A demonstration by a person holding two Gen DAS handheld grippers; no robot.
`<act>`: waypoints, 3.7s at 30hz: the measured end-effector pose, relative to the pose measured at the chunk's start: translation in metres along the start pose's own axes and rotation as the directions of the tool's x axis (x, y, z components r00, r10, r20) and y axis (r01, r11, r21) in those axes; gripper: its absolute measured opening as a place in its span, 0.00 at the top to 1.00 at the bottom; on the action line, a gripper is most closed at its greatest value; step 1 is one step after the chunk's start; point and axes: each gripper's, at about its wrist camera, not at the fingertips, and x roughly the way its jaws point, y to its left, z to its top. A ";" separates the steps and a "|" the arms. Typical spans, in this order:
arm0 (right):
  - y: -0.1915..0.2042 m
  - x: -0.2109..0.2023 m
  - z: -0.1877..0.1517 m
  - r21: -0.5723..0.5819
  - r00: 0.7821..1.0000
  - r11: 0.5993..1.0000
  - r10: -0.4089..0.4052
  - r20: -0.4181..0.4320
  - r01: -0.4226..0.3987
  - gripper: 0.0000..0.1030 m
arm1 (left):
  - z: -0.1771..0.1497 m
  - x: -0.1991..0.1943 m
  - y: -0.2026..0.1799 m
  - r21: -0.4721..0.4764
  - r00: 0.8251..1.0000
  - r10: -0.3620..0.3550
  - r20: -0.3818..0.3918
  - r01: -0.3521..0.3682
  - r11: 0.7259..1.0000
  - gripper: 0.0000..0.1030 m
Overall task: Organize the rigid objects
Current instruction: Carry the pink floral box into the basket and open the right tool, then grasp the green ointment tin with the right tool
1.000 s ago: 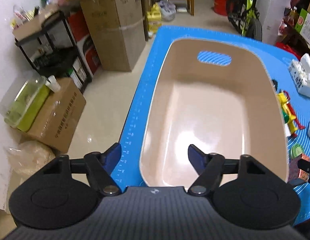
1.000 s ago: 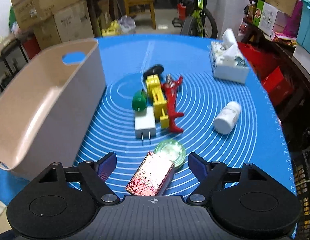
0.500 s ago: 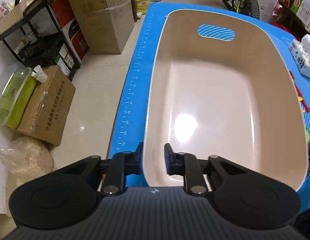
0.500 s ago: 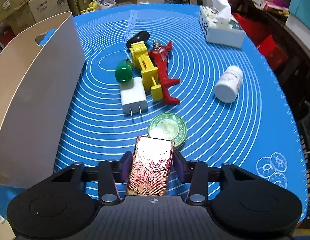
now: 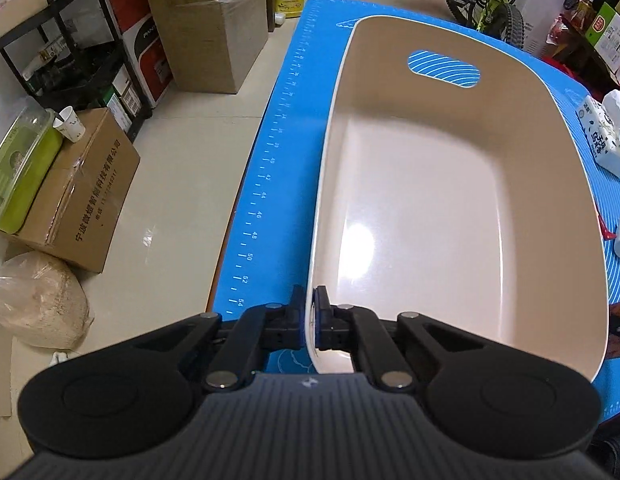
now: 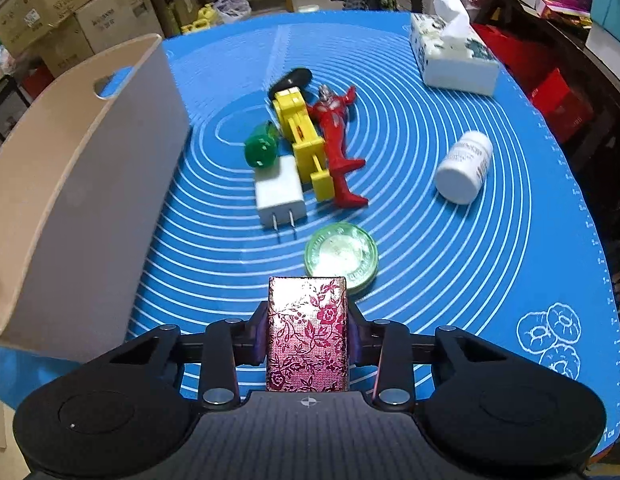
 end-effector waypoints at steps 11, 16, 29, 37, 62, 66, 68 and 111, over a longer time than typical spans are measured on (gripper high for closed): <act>0.040 -0.058 0.050 -0.131 0.976 0.988 0.106 0.191 -0.082 0.57 | -0.003 0.001 0.001 -0.002 1.000 0.003 0.007 -0.003 1.000 0.94; 0.084 -0.070 0.082 -0.217 0.948 0.967 0.188 0.256 -0.133 0.57 | -0.003 0.001 0.001 0.000 1.000 0.003 0.008 -0.003 1.000 0.94; 0.189 -0.006 0.090 -0.350 0.966 0.922 0.223 0.128 -0.166 0.57 | -0.003 0.002 -0.006 0.019 1.000 0.028 0.006 -0.028 0.999 0.93; 0.221 0.039 0.066 -0.408 0.988 0.900 0.149 -0.049 -0.156 0.57 | -0.002 0.002 -0.006 0.019 0.999 0.035 0.004 -0.035 0.999 0.93; 0.189 -0.018 0.087 -0.357 0.983 0.919 0.183 0.007 -0.169 0.34 | -0.002 0.003 -0.006 0.015 0.999 0.039 0.006 -0.039 0.999 0.92; 0.151 -0.043 0.101 -0.310 0.979 0.938 0.187 0.080 -0.154 0.28 | -0.003 0.003 -0.005 0.009 0.999 0.039 0.008 -0.039 0.999 0.92; 0.130 -0.048 0.105 -0.284 0.980 0.948 0.175 0.096 -0.142 0.25 | -0.003 0.003 -0.005 0.010 0.999 0.040 0.008 -0.040 0.999 0.92; -0.023 0.052 0.022 -0.108 0.996 0.990 -0.088 0.032 0.091 0.47 | -0.002 0.002 -0.004 0.006 0.999 0.044 0.000 -0.044 0.999 0.91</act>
